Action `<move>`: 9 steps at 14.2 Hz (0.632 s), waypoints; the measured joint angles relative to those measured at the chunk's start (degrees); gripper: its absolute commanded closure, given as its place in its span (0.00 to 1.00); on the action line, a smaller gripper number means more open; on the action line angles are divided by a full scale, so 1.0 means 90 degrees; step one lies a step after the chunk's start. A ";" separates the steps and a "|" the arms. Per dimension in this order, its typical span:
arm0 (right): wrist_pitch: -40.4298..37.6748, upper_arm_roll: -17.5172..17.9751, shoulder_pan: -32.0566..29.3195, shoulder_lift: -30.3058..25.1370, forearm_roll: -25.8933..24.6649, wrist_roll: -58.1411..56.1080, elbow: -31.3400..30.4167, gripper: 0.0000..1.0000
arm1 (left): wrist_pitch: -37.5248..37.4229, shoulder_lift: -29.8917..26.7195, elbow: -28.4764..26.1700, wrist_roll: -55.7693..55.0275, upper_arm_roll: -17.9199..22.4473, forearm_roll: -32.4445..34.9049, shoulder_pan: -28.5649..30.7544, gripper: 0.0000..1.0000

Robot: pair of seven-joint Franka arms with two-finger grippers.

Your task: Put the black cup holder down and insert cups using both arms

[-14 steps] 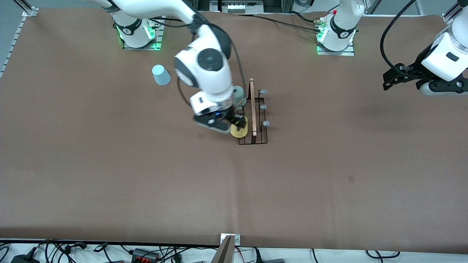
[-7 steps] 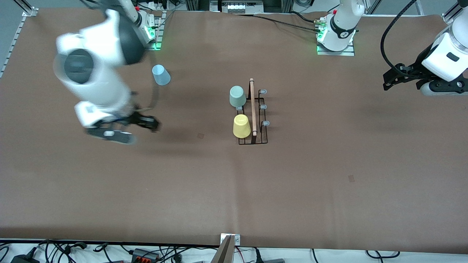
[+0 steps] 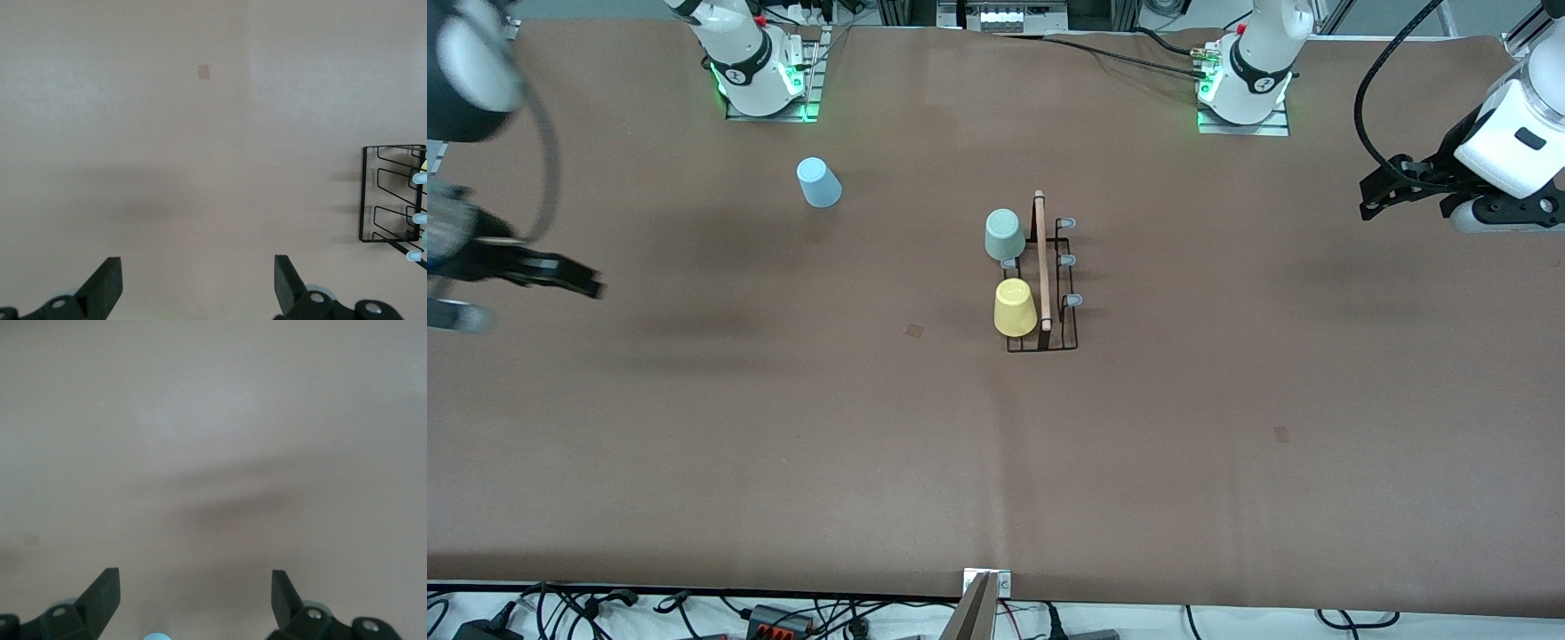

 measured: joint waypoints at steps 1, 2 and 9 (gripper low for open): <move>-0.0044 -0.0302 -0.0002 -0.0087 0.0095 -0.0135 0.0036 0.00 | 0.0000 0.0000 0.0001 0.0000 0.0001 0.0000 0.0001 0.00; -0.0168 -0.0511 0.0015 -0.0183 0.0111 -0.0245 0.0068 0.00 | 0.0000 0.0001 0.0001 0.0000 0.0002 0.0000 0.0001 0.00; -0.0587 -0.0943 0.0596 -0.0454 -0.0065 -0.0990 0.0019 0.00 | 0.0000 0.0001 0.0001 0.0000 0.0002 0.0000 0.0001 0.00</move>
